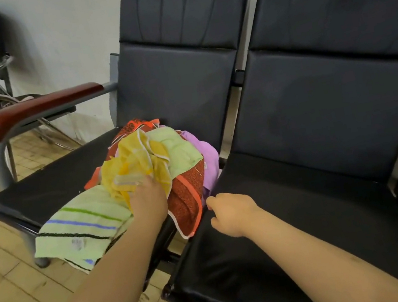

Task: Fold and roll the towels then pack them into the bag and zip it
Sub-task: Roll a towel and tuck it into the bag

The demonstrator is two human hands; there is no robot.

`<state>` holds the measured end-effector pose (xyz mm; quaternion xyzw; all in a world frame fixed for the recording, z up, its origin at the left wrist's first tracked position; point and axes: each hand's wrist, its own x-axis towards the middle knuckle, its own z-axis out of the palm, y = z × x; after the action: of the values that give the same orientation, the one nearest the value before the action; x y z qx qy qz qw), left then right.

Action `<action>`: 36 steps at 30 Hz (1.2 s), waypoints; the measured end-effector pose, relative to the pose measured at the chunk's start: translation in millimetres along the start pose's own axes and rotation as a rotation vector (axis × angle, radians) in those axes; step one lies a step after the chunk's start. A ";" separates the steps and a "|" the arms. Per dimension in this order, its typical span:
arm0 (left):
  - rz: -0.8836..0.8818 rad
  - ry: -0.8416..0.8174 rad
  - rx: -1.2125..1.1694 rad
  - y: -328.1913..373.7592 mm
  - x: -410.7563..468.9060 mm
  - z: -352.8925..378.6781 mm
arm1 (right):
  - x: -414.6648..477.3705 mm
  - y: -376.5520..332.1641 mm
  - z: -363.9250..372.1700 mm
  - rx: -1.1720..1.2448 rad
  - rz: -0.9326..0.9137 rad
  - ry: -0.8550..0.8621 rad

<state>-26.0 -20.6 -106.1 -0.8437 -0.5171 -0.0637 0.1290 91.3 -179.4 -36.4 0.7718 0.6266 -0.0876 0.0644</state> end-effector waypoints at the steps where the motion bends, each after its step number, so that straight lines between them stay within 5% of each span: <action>1: -0.023 0.046 -0.112 0.6 0.6 -4.9 | -0.6 0.2 -1.0 0.009 -0.004 0.012; 5: -0.063 0.177 -0.889 13.4 10.6 -56.7 | -0.2 1.8 -2.2 0.135 0.000 0.093; 9: 0.123 0.048 -1.578 40.7 8.7 -151.8 | -5.3 -12.3 -11.8 0.808 -0.011 0.272; 12: 0.347 -0.223 -1.927 61.0 -1.8 -218.0 | -16.8 -18.4 -40.6 1.099 -0.049 0.569; 14: 0.446 -0.221 -2.047 71.4 -4.8 -253.6 | -24.1 -3.6 -62.2 1.070 0.112 0.822; 16: 0.469 -0.046 -2.021 78.9 1.1 -279.9 | -34.5 31.8 -74.0 1.071 0.308 0.958; 22: 0.344 0.610 -1.340 101.5 -0.3 -305.1 | -122.0 156.7 -124.4 0.755 0.500 1.099; 29: 0.248 0.786 -1.453 129.6 -13.9 -338.1 | -226.4 221.8 -204.2 0.395 0.629 1.300; 33: 0.201 0.858 -1.428 138.2 -23.1 -376.5 | -268.4 219.5 -220.0 0.747 0.474 1.422; 36: 0.205 0.730 -1.613 144.2 -24.1 -377.5 | -288.4 218.6 -214.4 1.261 0.180 1.160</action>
<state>100.9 -210.6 228.1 -0.6469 -0.1634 -0.6614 -0.3425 259.3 -455.4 233.0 0.6328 0.3311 -0.0057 -0.6999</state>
